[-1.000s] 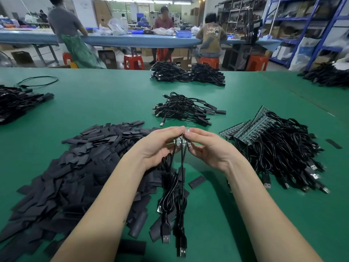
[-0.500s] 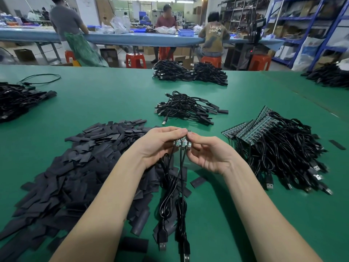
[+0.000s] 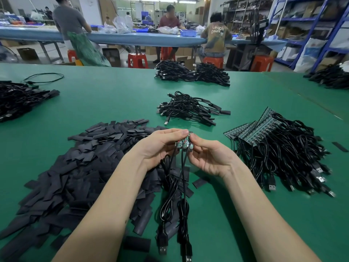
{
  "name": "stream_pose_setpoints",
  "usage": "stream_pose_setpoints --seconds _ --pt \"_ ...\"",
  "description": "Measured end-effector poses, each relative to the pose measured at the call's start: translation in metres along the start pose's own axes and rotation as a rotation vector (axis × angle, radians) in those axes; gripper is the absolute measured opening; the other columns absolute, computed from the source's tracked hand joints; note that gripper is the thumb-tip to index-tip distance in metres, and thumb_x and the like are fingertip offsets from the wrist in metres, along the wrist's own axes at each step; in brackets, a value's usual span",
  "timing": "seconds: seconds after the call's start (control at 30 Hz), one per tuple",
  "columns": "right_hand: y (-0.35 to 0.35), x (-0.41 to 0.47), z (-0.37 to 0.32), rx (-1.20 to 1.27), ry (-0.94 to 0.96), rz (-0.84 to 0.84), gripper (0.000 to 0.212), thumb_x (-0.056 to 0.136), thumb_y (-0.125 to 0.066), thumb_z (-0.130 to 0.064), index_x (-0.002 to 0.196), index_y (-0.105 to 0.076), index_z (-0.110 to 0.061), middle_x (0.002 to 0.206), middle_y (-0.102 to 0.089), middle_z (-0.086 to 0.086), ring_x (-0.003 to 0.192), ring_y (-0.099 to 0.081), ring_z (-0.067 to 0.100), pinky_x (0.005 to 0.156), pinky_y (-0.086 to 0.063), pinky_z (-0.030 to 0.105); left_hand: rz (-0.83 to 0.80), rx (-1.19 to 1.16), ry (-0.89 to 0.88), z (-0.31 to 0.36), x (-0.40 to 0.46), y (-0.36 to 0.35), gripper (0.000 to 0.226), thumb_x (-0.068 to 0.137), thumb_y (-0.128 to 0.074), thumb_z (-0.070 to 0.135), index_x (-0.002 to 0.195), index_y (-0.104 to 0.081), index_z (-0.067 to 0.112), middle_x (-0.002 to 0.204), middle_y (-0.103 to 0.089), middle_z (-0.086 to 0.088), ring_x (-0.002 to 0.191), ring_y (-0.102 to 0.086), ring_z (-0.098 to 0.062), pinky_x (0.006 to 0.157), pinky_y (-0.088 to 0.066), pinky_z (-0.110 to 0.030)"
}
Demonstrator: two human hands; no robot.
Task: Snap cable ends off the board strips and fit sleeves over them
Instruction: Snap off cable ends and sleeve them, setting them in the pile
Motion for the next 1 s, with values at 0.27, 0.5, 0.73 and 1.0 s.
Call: stream_pose_setpoints --seconds 0.27,0.5,0.73,1.0 --pt "0.001 -0.003 -0.003 -0.006 0.02 -0.026 0.026 0.071 -0.074 -0.003 0.096 -0.068 -0.005 0.079 -0.071 0.005 0.063 -0.068 0.011 0.06 -0.06 0.023 -0.025 0.005 -0.012 0.001 0.0 -0.004 0.031 0.069 -0.076 0.029 0.096 -0.075 0.014 0.086 -0.073 -0.001 0.073 -0.061 -0.01 0.075 -0.047 -0.025" --pt "-0.01 -0.007 -0.004 -0.056 0.031 -0.133 0.034 0.065 -0.085 -0.002 0.097 -0.076 -0.008 0.086 -0.074 0.006 0.072 -0.072 0.013 0.068 -0.061 0.022 -0.114 -0.093 -0.033 0.002 -0.002 -0.011 0.023 0.076 -0.076 0.028 0.094 -0.076 0.015 0.089 -0.074 -0.004 0.078 -0.065 -0.013 0.076 -0.053 -0.025" --pt "-0.004 -0.011 -0.029 -0.391 0.131 0.025 0.031 0.06 -0.09 -0.009 0.085 -0.075 -0.019 0.076 -0.07 -0.005 0.056 -0.061 0.007 0.053 -0.053 0.017 0.398 0.675 -0.256 0.023 -0.001 0.04 0.021 0.082 -0.082 0.03 0.097 -0.074 0.018 0.092 -0.076 0.007 0.085 -0.07 -0.007 0.083 -0.052 -0.021" --pt "-0.008 -0.012 -0.049 -0.326 0.295 0.058 0.033 0.065 -0.083 -0.014 0.093 -0.066 -0.016 0.077 -0.07 -0.003 0.056 -0.061 0.009 0.054 -0.054 0.016 -0.01 0.242 -0.152 0.019 0.004 -0.001 0.032 0.081 -0.077 0.034 0.106 -0.07 0.016 0.098 -0.077 -0.001 0.092 -0.075 -0.022 0.076 -0.057 -0.024"
Point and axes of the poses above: each hand's wrist, its own x-axis towards the middle knuckle, its own y-axis out of the back of the hand, z = x × y, the point moved 8 cm from there along x, towards the middle knuckle
